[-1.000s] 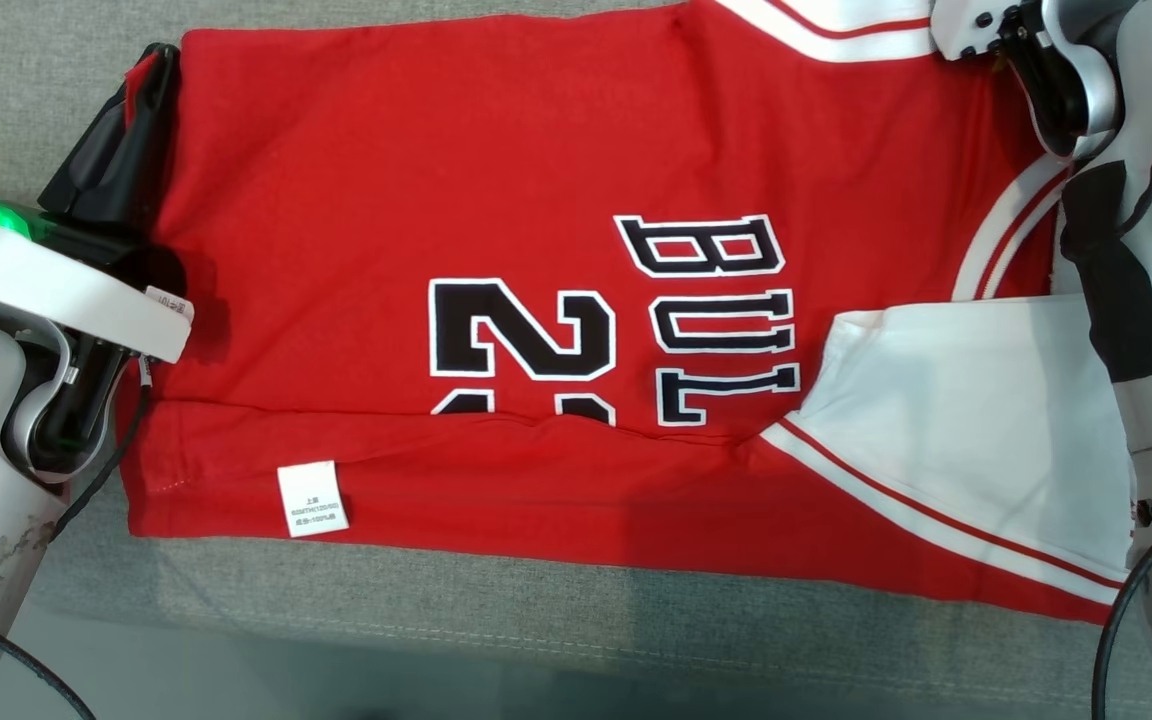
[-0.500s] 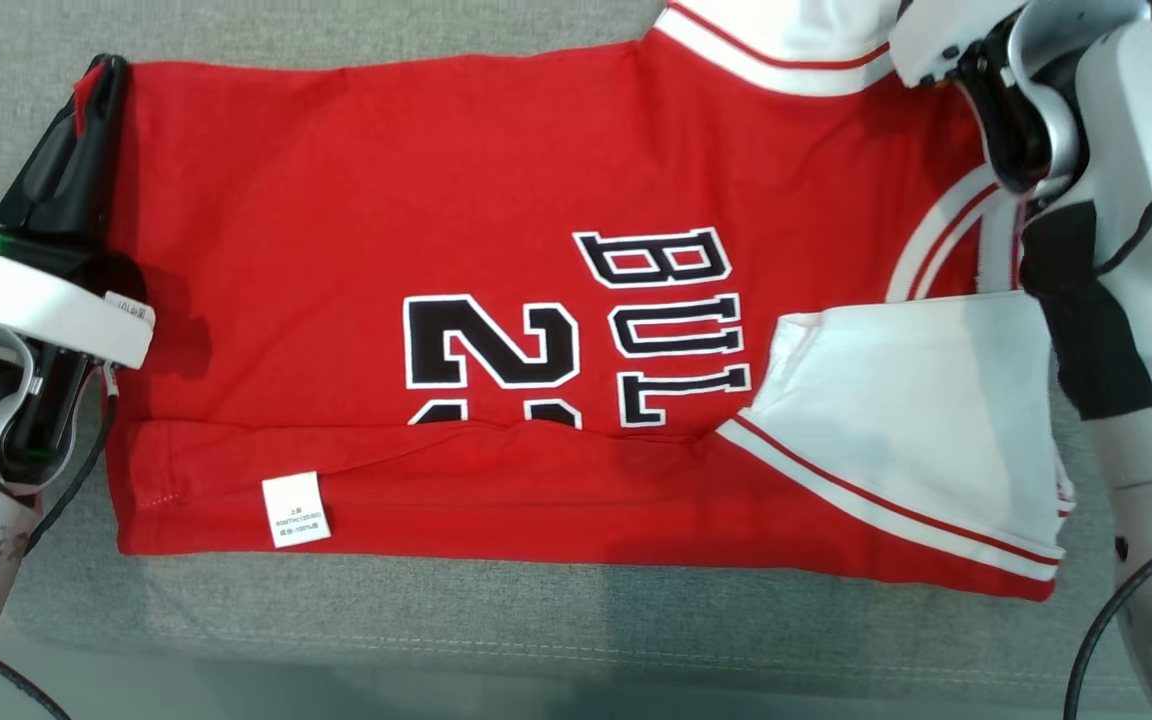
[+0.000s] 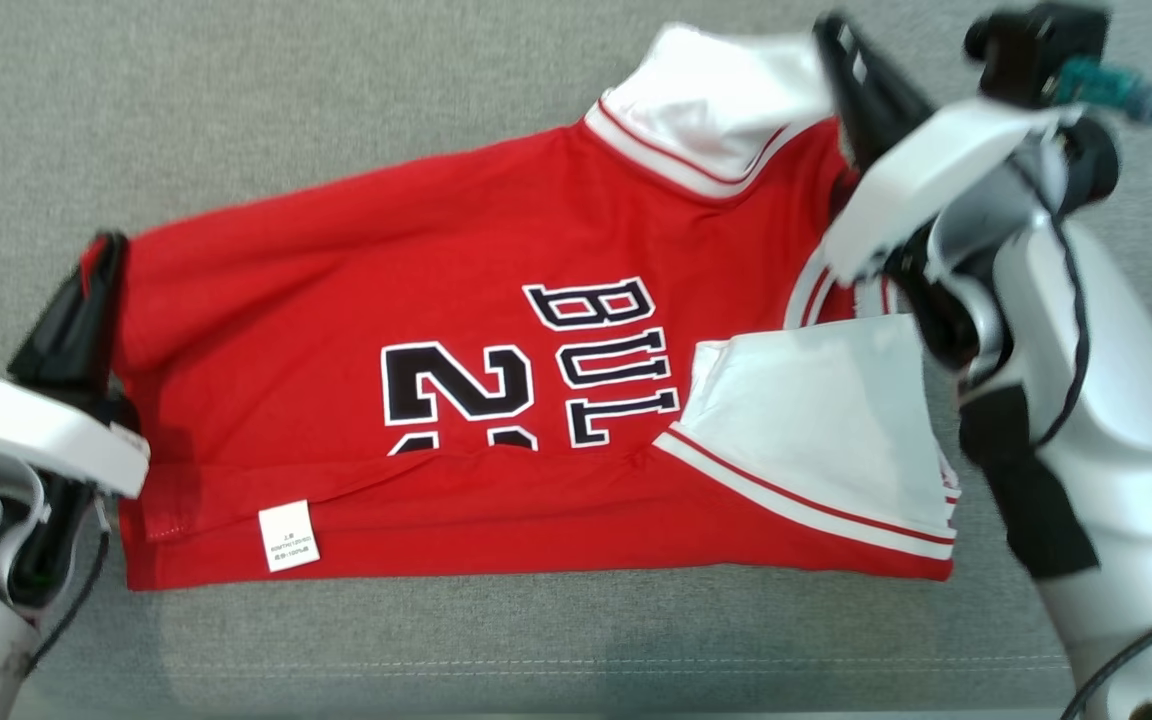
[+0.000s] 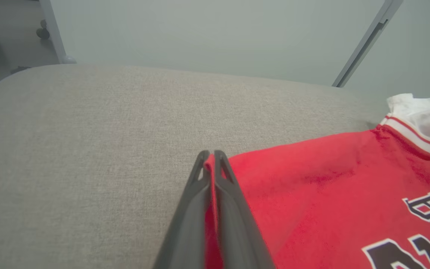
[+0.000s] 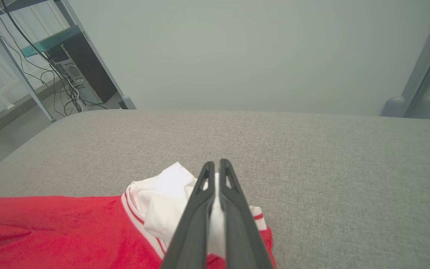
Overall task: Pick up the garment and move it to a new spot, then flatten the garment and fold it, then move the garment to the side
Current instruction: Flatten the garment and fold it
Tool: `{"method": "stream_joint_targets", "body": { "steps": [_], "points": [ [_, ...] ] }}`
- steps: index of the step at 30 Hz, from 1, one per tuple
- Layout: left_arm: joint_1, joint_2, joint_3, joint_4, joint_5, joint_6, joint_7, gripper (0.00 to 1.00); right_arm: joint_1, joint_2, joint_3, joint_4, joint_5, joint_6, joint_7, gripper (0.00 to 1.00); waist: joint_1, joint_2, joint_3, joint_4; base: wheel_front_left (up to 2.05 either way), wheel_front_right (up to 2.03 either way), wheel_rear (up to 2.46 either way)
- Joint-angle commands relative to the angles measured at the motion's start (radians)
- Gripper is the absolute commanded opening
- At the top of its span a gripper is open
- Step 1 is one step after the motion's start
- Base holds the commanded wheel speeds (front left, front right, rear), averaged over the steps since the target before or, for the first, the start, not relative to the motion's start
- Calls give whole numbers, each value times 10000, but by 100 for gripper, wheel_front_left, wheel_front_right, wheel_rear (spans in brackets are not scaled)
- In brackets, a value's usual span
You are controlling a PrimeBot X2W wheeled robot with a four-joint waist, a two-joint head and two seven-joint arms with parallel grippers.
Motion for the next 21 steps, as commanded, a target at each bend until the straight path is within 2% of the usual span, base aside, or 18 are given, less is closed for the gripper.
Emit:
{"method": "stream_joint_targets", "body": {
  "steps": [1, 13, 21],
  "points": [
    [183, 454, 365, -5, 183, 4, -32, 0, 608, 210, 188, -567, 160, 0, 235, 0, 0, 0, -473, -223, 0, 0, 0],
    [1320, 380, 329, 894, 364, 4, -32, 0, 3951, 210, -317, -2929, 339, 0, 1359, 0, 0, 0, -1201, -667, 0, 0, 0],
    [1940, 403, 114, 1169, 485, 4, -32, 0, 5276, 210, -523, -3552, 462, 0, 1499, 0, 0, 0, -1443, -581, 0, 0, 0]
  ]
}}
